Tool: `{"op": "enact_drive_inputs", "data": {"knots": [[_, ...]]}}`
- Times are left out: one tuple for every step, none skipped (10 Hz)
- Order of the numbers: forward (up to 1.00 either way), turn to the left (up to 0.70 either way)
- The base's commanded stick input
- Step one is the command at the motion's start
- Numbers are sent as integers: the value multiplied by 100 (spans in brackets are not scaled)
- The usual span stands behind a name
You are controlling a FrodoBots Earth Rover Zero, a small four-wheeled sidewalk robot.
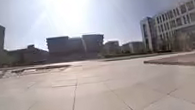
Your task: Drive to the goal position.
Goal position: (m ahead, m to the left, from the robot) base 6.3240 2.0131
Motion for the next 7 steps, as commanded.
{"op": "enact_drive_inputs", "data": {"knots": [[70, 0], [70, 0], [70, 0], [70, 0], [70, 0], [70, 0], [70, 0]]}}
